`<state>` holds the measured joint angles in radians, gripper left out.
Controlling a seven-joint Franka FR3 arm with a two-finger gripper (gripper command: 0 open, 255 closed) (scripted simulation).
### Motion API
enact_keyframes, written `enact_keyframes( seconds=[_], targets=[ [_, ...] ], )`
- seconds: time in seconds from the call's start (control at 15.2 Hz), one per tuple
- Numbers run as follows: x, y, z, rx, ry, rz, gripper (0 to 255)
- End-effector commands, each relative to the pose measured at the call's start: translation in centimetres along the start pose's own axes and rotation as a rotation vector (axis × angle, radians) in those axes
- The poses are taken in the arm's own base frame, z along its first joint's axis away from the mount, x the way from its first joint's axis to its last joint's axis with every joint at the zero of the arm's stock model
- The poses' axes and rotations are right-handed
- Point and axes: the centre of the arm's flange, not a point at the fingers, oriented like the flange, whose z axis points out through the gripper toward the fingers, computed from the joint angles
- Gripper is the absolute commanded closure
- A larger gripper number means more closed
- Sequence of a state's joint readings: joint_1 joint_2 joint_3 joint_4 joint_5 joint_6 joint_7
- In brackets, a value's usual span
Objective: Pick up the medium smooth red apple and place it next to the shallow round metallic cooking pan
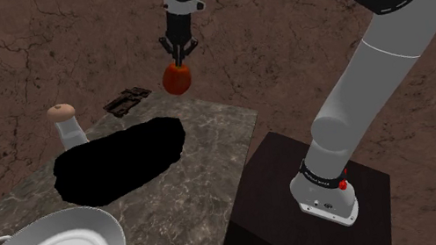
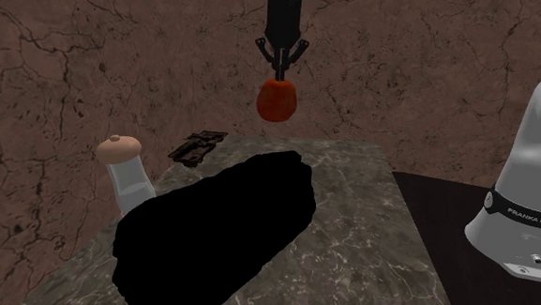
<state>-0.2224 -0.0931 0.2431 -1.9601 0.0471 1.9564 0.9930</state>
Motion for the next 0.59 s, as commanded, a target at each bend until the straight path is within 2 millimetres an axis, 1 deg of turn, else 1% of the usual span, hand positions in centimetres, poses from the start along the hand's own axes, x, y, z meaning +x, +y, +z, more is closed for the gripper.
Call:
enact_keyframes(
  seconds=[0.0, 0.46, 0.53],
  targets=[
    [0.1, -0.1, -1.1, 0.0, 0.0, 0.0, 255],
    [0.2, -0.4, -4.8, 0.0, 0.0, 0.0, 255],
    [0.2, -0.4, -4.9, 0.0, 0.0, 0.0, 255]
  ],
)
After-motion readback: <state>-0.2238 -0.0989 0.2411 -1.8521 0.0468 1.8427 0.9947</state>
